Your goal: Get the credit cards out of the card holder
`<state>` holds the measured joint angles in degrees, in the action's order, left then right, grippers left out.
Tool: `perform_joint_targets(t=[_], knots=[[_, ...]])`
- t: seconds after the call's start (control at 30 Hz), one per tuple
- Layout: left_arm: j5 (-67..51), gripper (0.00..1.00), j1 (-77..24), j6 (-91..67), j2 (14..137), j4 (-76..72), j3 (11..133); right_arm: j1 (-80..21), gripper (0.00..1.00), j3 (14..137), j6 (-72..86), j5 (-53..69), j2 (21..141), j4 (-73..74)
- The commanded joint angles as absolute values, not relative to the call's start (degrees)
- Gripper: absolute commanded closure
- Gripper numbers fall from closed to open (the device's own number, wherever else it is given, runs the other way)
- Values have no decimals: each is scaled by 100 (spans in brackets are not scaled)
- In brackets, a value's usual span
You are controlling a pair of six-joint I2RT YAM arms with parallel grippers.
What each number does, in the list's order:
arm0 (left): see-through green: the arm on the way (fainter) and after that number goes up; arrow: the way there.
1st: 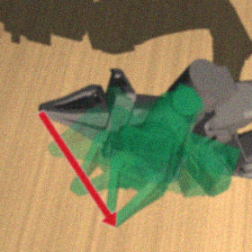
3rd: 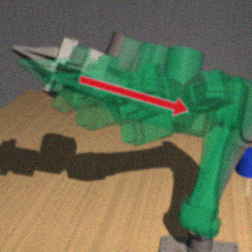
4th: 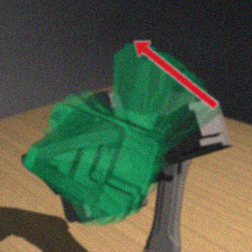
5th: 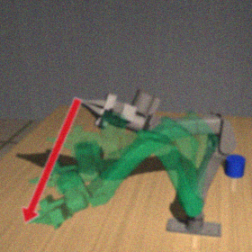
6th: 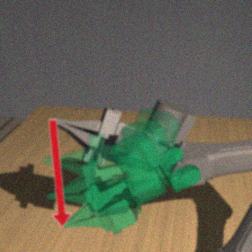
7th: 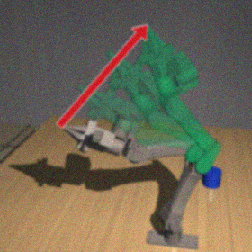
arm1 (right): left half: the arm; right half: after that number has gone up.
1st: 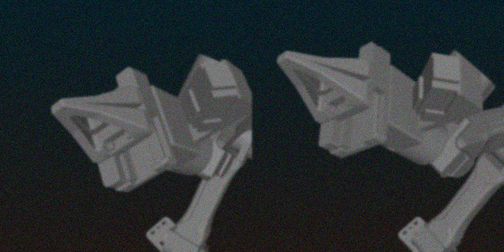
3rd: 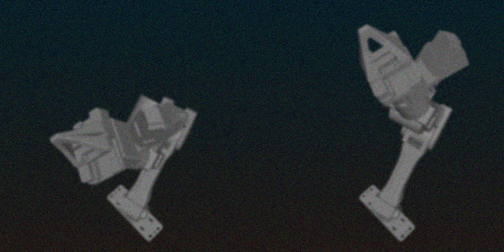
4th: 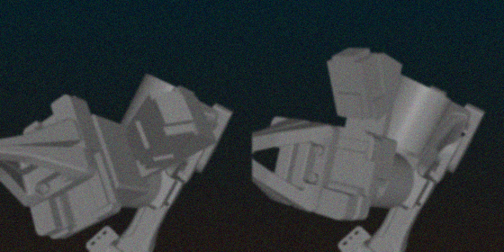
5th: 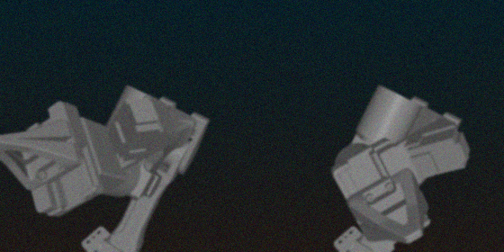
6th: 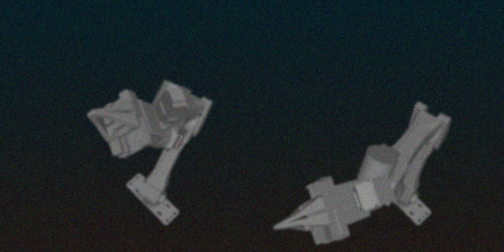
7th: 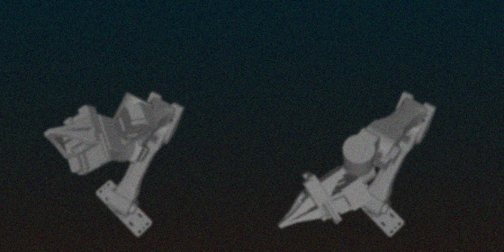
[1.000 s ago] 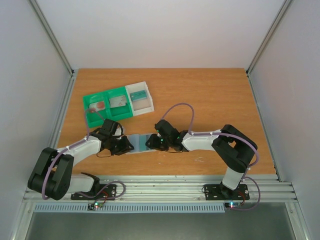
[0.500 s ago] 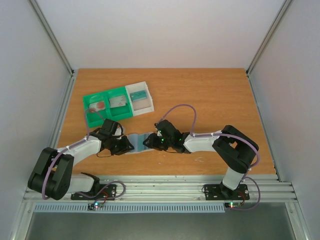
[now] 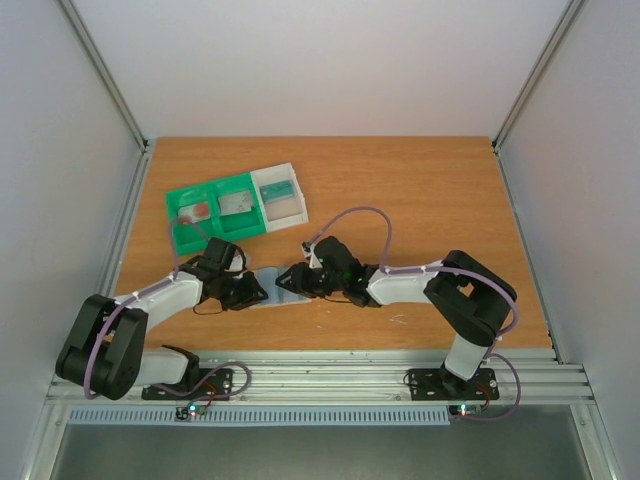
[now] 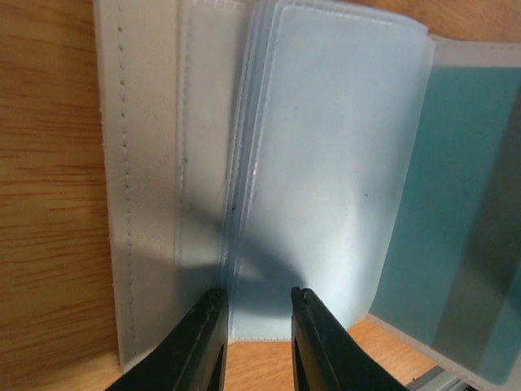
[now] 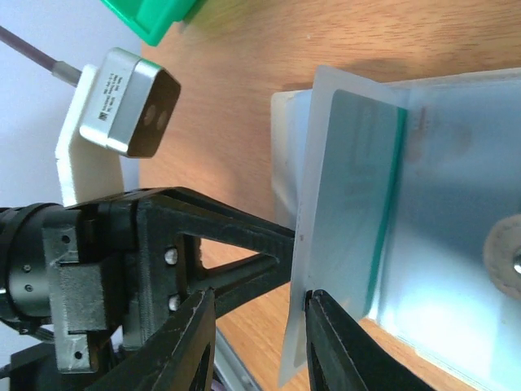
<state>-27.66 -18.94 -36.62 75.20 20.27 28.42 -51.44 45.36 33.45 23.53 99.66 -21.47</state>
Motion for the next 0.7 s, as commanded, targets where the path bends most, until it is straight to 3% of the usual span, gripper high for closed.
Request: perform_joint_targets(t=[0.0, 0.5, 0.67], knots=[[-2681, 76, -1906, -3688, 7473, 2043, 2793, -5176, 67, 4661, 3490, 2557, 10150, -2567], [-1524, 70, -1902, -3891, 6092, 3383, 3381, -5186, 61, 5018, 3807, 3200, 10749, -3237], [-1730, 69, -1901, -3877, 5908, 3245, 3374, -5172, 62, 4960, 3532, 2959, 10577, -2771]])
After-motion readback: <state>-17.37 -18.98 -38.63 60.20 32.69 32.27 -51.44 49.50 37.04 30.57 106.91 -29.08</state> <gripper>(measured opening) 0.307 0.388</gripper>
